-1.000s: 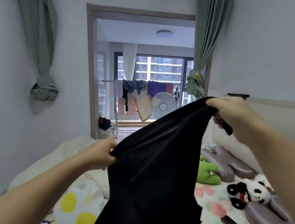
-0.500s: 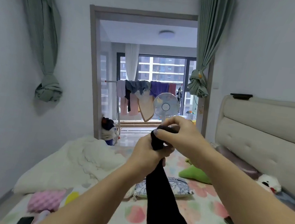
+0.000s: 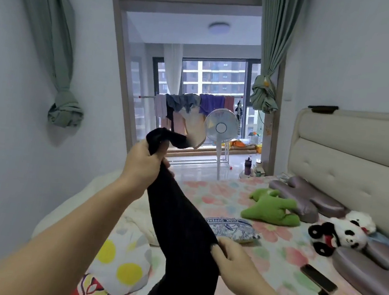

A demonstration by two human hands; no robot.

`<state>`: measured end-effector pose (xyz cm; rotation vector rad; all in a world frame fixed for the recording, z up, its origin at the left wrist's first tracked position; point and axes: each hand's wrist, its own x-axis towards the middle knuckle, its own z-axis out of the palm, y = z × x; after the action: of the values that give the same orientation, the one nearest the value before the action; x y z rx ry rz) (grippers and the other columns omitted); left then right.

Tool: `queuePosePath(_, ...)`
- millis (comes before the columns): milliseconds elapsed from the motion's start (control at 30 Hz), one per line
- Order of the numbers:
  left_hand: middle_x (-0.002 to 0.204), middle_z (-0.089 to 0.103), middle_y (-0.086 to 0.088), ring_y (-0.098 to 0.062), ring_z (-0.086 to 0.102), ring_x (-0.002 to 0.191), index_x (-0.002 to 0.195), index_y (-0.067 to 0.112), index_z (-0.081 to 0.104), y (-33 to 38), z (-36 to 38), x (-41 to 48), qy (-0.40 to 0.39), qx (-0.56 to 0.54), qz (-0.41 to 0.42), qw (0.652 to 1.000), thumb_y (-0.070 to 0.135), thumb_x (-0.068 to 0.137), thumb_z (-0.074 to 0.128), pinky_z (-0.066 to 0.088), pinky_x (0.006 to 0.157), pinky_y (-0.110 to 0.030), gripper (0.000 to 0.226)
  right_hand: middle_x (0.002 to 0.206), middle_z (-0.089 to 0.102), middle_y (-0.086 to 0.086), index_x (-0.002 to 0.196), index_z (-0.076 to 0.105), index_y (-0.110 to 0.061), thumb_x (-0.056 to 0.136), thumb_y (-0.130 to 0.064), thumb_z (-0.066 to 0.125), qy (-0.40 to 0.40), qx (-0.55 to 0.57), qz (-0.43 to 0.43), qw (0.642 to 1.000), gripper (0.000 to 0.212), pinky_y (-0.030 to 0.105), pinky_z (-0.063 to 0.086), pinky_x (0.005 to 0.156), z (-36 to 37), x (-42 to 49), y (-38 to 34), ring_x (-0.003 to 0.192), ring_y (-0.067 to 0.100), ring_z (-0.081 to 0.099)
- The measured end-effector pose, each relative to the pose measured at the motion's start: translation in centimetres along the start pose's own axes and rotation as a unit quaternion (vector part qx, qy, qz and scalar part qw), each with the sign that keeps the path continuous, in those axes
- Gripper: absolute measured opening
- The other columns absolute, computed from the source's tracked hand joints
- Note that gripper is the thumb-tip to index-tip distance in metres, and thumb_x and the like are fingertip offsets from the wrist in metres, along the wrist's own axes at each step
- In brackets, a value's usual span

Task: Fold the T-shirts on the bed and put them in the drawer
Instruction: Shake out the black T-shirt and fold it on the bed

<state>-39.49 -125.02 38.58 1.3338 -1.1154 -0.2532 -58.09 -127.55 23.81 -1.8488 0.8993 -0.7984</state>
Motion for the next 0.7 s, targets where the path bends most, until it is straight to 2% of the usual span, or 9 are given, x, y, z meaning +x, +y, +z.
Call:
queuePosePath(67, 0.096, 0.065, -0.003, -0.027, 0.063, 0.095, 0.122, 0.019, 0.049, -1.7, -1.8, -0.1, -0.024, 0.25, 0.0, 0.968, 0.029, 0.09, 0.058, 0.047, 0.067, -0.026, 0.035, 0.07, 0.049, -0.003, 0.075, 0.049, -0.014, 0.097, -0.018, 0.04, 0.045, -0.011, -0.031, 0.998, 0.024, 0.022, 0.034, 0.06, -0.6, 0.5, -1.0, 0.064, 0.008, 0.042)
queuePosePath(133, 0.134, 0.047, -0.009, -0.03, 0.043, 0.126, 0.145, 0.037, 0.01, -3.5, -2.5, -1.6, -0.14, 0.403, 0.006, 0.904, 0.046, 0.074, 0.07, 0.04, 0.096, -0.035, 0.094, 0.079, 0.057, 0.001, 0.082, 0.054, -0.009, 0.098, -0.019, 0.04, 0.066, -0.019, -0.059, 0.996, 0.024, 0.026, 0.038, 0.068, -1.3, 1.2, -2.2, 0.074, 0.012, 0.05)
queuePosePath(200, 0.149, 0.023, 0.004, -0.015, 0.021, 0.139, 0.133, 0.06, -0.006, -3.8, -1.4, -4.4, -0.273, 0.369, 0.076, 0.885, 0.057, 0.057, 0.075, 0.023, 0.112, -0.029, 0.111, 0.072, 0.052, 0.001, 0.075, 0.052, -0.01, 0.098, -0.021, 0.041, 0.064, -0.035, -0.077, 0.994, 0.028, 0.029, 0.034, 0.064, -1.8, 1.9, -3.4, 0.069, 0.012, 0.046)
queuePosePath(267, 0.143, 0.026, 0.019, -0.002, 0.024, 0.136, 0.126, 0.063, 0.008, -4.1, 1.1, -7.0, -0.381, 0.241, 0.111, 0.886, 0.043, 0.059, 0.081, 0.02, 0.108, -0.012, 0.101, 0.068, 0.052, -0.003, 0.07, 0.055, -0.014, 0.097, -0.02, 0.044, 0.053, -0.038, -0.08, 0.995, 0.03, 0.029, 0.035, 0.063, -1.8, 2.5, -4.1, 0.066, 0.008, 0.046)
queuePosePath(367, 0.13, 0.048, 0.01, -0.011, 0.046, 0.121, 0.13, 0.043, 0.025, -4.9, 4.5, -9.0, -0.31, 0.169, 0.12, 0.928, 0.017, 0.069, 0.078, 0.036, 0.102, -0.023, 0.085, 0.07, 0.061, -0.005, 0.072, 0.06, -0.018, 0.093, -0.02, 0.051, 0.043, 0.007, -0.07, 0.997, 0.023, 0.026, 0.044, 0.067, -2.3, 3.1, -4.4, 0.069, 0.006, 0.055)
queuePosePath(433, 0.114, 0.06, -0.002, -0.022, 0.056, 0.106, 0.123, 0.032, 0.031, -4.9, 5.7, -9.2, -0.248, 0.155, 0.103, 0.951, 0.015, 0.074, 0.073, 0.045, 0.091, -0.034, 0.067, 0.065, 0.057, -0.002, 0.077, 0.061, -0.021, 0.088, -0.026, 0.059, 0.062, 0.053, -0.062, 0.995, 0.013, 0.022, 0.042, 0.06, -3.3, 3.2, -4.2, 0.061, 0.004, 0.054)
queuePosePath(500, 0.098, 0.061, -0.002, -0.022, 0.059, 0.095, 0.107, 0.038, 0.032, -4.7, 6.3, -9.1, -0.225, 0.155, 0.12, 0.955, 0.02, 0.078, 0.07, 0.047, 0.083, -0.035, 0.051, 0.067, 0.055, 0.0, 0.085, 0.059, -0.028, 0.084, -0.031, 0.065, 0.08, 0.087, -0.059, 0.991, 0.007, 0.02, 0.04, 0.058, -4.5, 2.8, -3.7, 0.06, 0.006, 0.054)
queuePosePath(600, 0.093, 0.058, 0.001, -0.022, 0.056, 0.091, 0.102, 0.034, 0.041, -4.3, 7.0, -8.6, -0.189, 0.174, 0.173, 0.951, 0.025, 0.082, 0.066, 0.044, 0.079, -0.032, 0.034, 0.088, 0.055, -0.004, 0.095, 0.047, -0.036, 0.08, -0.033, 0.068, 0.104, 0.076, -0.07, 0.989, 0.027, 0.012, 0.043, 0.064, -5.3, 1.4, -1.8, 0.072, -0.003, 0.055)
queuePosePath(700, 0.09, 0.06, 0.001, -0.018, 0.056, 0.087, 0.099, 0.028, 0.043, -3.8, 7.6, -7.8, -0.128, 0.14, 0.171, 0.967, 0.027, 0.081, 0.067, 0.043, 0.076, -0.028, 0.03, 0.107, 0.043, -0.011, 0.093, 0.034, -0.039, 0.072, -0.038, 0.074, 0.127, -0.039, -0.072, 0.989, 0.045, 0.011, 0.038, 0.076, -4.9, -0.4, 0.4, 0.097, -0.003, 0.048)
